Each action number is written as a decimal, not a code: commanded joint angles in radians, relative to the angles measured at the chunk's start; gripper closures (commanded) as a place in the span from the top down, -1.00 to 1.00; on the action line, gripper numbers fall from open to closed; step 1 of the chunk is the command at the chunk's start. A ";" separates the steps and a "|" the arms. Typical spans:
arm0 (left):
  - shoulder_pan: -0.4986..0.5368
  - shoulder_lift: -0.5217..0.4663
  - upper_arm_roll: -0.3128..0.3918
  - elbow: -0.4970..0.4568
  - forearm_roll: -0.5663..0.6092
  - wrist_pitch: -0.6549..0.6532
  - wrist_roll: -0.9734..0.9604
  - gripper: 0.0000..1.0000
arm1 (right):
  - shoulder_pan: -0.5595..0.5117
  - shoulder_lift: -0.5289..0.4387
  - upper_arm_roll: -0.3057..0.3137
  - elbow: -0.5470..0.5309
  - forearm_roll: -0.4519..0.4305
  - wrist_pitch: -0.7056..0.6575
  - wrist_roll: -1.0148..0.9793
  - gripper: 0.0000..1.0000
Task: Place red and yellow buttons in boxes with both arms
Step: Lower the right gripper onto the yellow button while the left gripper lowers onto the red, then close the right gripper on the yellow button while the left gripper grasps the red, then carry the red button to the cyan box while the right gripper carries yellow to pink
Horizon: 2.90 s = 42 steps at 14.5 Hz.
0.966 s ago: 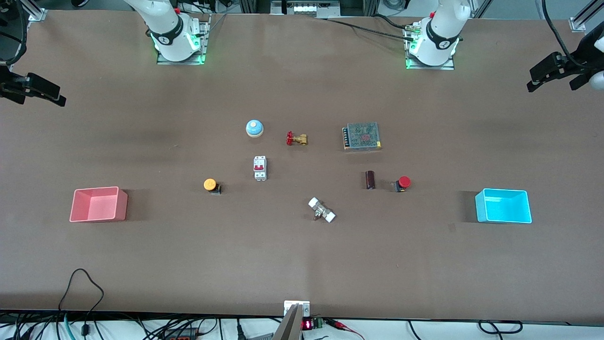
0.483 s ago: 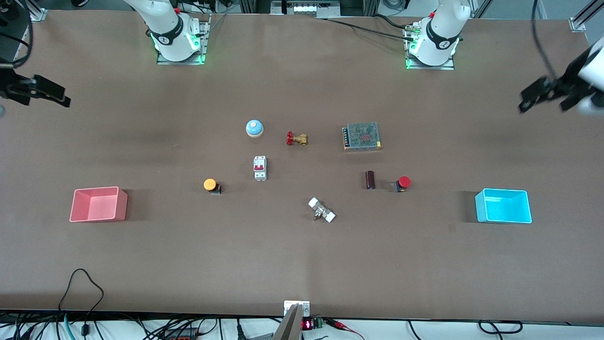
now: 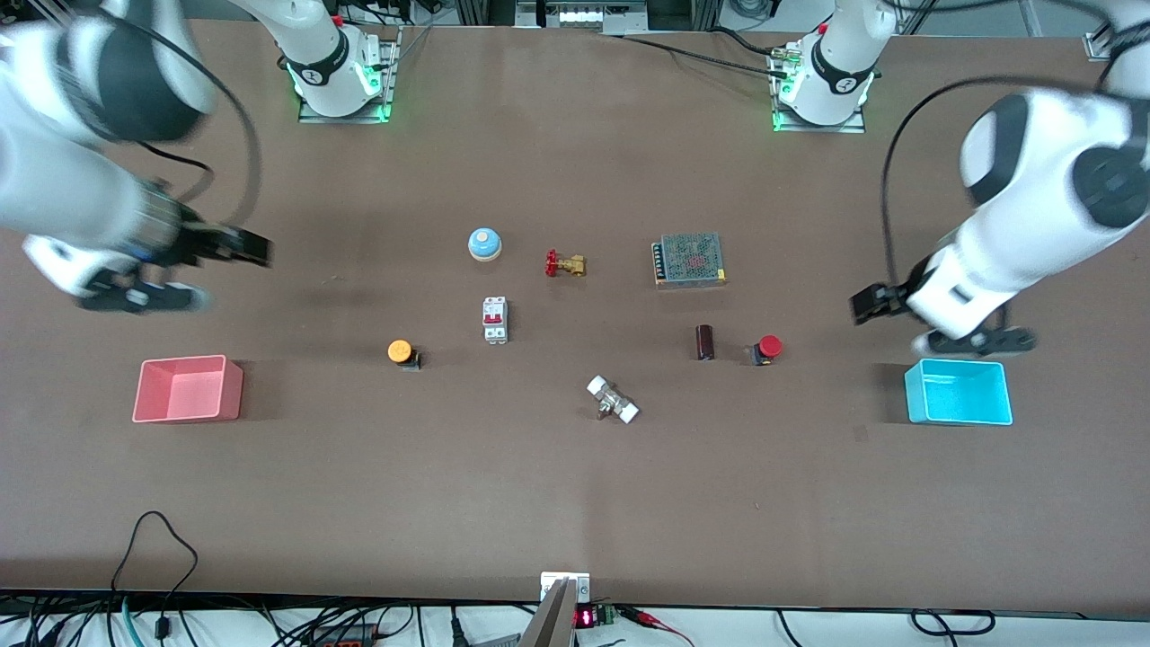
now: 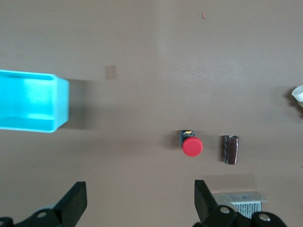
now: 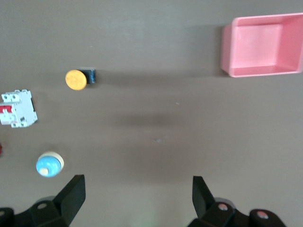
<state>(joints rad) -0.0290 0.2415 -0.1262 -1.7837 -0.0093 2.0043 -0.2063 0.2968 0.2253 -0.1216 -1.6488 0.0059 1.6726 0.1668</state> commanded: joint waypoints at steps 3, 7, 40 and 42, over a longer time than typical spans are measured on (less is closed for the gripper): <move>-0.031 0.047 -0.046 -0.190 -0.001 0.316 -0.126 1.00 | 0.079 0.141 -0.006 0.014 0.073 0.110 0.034 1.00; -0.107 0.140 -0.039 -0.284 0.005 0.537 -0.232 1.00 | 0.106 0.222 -0.006 0.018 0.131 0.208 0.033 1.00; -0.022 0.220 0.007 0.014 0.101 0.216 -0.104 -0.99 | 0.140 0.485 -0.012 0.047 0.134 0.458 0.057 0.51; 0.070 0.219 0.004 0.095 0.100 0.127 0.025 -0.99 | 0.140 0.486 -0.012 0.047 0.134 0.458 0.057 0.37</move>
<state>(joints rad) -0.0397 0.4585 -0.1154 -1.7774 0.0655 2.2280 -0.2965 0.4369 0.6998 -0.1356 -1.6213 0.1256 2.1355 0.2159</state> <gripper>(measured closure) 0.634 0.251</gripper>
